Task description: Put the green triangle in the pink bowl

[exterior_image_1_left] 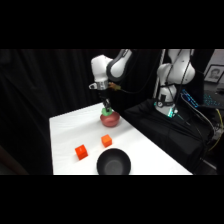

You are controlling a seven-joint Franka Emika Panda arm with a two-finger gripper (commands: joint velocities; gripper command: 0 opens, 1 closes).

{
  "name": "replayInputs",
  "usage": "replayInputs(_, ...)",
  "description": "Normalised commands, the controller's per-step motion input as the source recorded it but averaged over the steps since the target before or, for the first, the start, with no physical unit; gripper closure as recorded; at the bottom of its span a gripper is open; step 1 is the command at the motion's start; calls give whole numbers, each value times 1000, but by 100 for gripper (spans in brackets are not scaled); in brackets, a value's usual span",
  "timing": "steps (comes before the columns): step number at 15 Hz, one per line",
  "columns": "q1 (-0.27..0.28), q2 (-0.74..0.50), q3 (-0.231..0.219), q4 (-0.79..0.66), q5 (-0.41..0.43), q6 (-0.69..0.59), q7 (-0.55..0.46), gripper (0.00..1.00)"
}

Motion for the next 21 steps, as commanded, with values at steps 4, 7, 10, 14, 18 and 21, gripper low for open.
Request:
replayInputs(4, 31, -143, -91, -249, -55, 214, 15, 95)
replayInputs(7, 25, -15, -53, -143, -7, 250, 4, 95)
replayInputs(10, 14, 79, -40, -68, 10, 285, 29, 95)
replayInputs(14, -13, 169, -33, 2, -1, 316, 75, 95)
replayInputs(18, -38, 146, -16, 39, -16, 232, 90, 62)
replayInputs(21, -45, 74, 2, 33, -19, 188, 72, 38)
